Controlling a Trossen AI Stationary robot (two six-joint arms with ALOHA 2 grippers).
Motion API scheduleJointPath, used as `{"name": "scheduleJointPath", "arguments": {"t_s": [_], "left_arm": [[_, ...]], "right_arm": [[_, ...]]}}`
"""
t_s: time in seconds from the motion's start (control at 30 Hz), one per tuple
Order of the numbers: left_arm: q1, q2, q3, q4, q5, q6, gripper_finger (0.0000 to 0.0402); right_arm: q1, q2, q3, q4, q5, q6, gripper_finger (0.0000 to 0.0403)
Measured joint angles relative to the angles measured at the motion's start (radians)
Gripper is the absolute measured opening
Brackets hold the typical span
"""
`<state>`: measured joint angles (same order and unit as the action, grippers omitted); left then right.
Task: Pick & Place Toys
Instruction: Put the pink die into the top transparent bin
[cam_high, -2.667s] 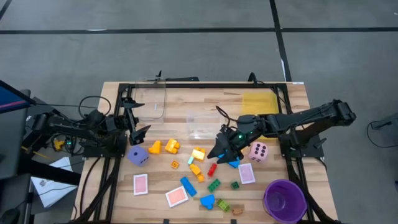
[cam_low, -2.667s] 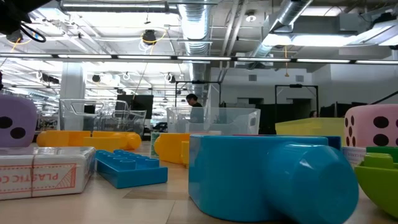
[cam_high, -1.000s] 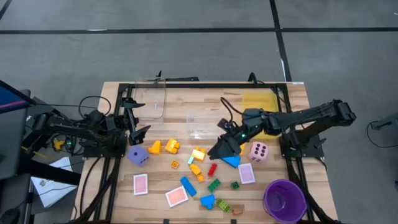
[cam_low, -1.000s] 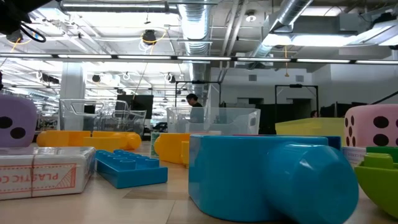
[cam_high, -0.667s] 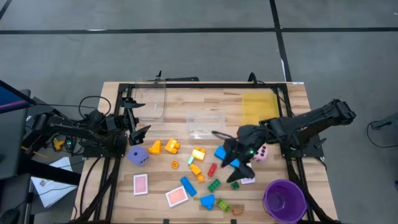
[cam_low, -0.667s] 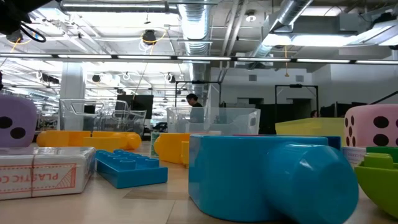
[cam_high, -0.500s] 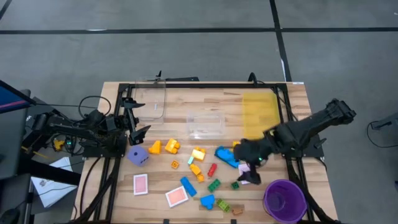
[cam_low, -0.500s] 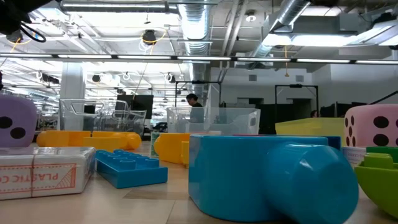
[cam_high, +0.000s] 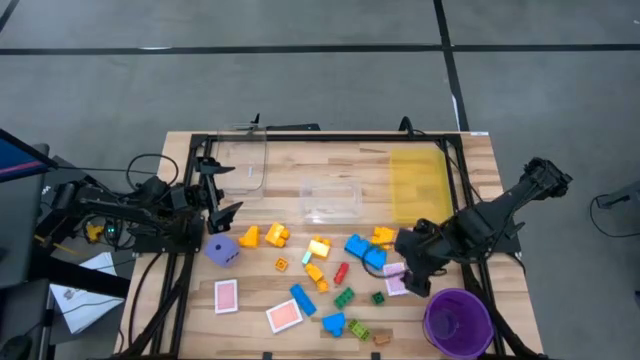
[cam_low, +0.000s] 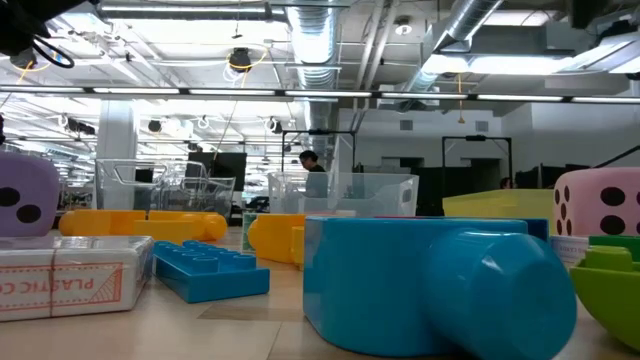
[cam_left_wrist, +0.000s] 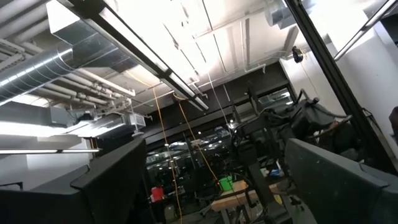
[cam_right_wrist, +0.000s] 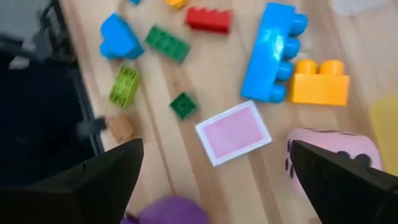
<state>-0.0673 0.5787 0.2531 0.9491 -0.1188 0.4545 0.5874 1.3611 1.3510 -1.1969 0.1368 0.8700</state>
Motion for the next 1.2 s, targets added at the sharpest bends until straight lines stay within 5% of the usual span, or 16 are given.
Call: {"name": "scheduleJointPath", "arguments": {"t_s": [0.4, 0.83, 1.2], "left_arm": [[0.0, 0.0, 0.0, 0.0, 0.0, -0.016, 0.0378], [0.0, 0.0, 0.0, 0.001, 0.001, -0.027, 0.0378], [0.0, -0.002, 0.0, 0.015, 0.001, -0.041, 0.0378]], "right_arm": [[0.018, 0.033, 0.0, -0.001, 0.175, 0.132, 0.0398], [-0.12, 0.268, 0.0, -0.196, 0.075, 0.361, 0.0398], [-0.123, 0.381, 0.0, -0.204, -0.062, 0.213, 0.0398]]}}
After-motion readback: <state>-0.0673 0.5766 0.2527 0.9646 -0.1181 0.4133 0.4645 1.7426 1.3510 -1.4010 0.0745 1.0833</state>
